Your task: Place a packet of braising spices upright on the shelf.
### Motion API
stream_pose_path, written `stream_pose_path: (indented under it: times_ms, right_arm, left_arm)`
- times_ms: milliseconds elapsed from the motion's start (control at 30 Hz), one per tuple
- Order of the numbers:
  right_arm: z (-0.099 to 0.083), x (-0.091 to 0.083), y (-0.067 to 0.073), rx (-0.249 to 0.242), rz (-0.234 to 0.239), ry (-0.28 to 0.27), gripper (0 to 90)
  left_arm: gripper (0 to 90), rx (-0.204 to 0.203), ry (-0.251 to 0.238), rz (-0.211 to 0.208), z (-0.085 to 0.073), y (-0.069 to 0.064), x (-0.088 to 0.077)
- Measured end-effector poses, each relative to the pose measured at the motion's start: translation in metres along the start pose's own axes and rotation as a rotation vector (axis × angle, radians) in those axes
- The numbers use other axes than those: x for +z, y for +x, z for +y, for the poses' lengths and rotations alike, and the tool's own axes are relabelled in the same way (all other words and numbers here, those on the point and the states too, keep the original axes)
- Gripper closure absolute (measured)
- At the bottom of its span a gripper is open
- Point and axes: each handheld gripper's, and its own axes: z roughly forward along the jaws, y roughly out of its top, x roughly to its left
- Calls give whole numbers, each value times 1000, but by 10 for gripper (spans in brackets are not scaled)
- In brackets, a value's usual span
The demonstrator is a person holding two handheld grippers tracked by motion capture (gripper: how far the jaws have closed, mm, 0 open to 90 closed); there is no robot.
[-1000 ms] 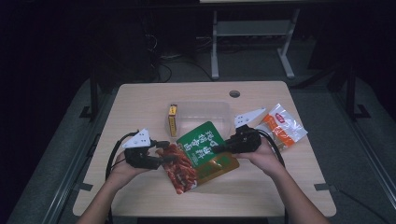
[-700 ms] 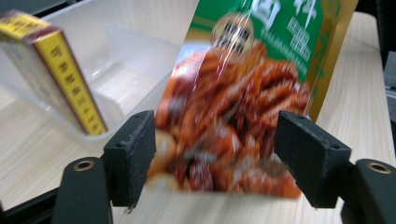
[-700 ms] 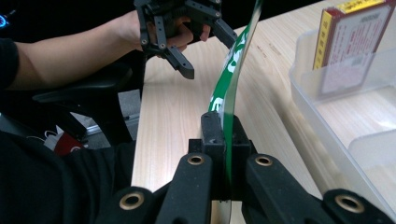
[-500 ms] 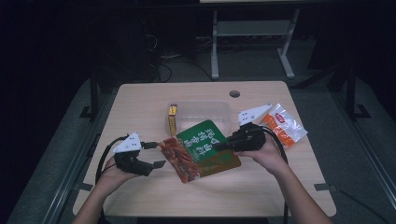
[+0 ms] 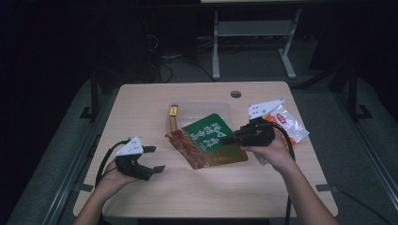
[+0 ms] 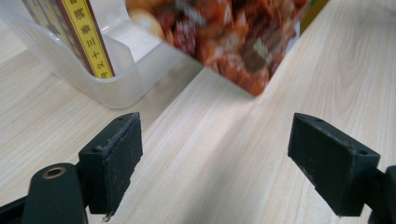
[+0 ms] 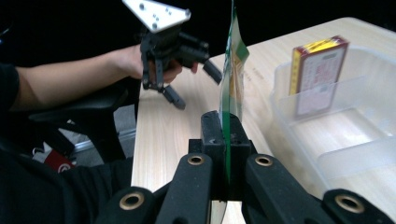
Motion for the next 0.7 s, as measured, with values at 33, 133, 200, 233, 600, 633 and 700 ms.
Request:
stream_pose_path:
  times_ms: [33,133,200,233,600,633,700]
  right_arm:
    - [4,-5,1,11,-21,-8,900]
    - [11,-10,1,17,-50,-3,900]
    - [15,-12,0,24,-67,0,900]
    - [18,-13,0,31,-80,1,900]
    - [44,-21,-5,77,-189,14,900]
    - [47,-21,-6,81,-200,16,900]
    - [52,-21,-8,89,-214,21,900]
  left_arm:
    - [166,3,1,0,0,0,1]
    - [158,2,1,2,0,0,2]
    - [151,3,13,1,-1,0,3]
    - [149,9,11,3,-1,0,3]
    - [134,23,40,-1,-2,1,7]
    - [133,18,41,-2,-2,0,7]
    - [133,28,42,0,-3,1,8]
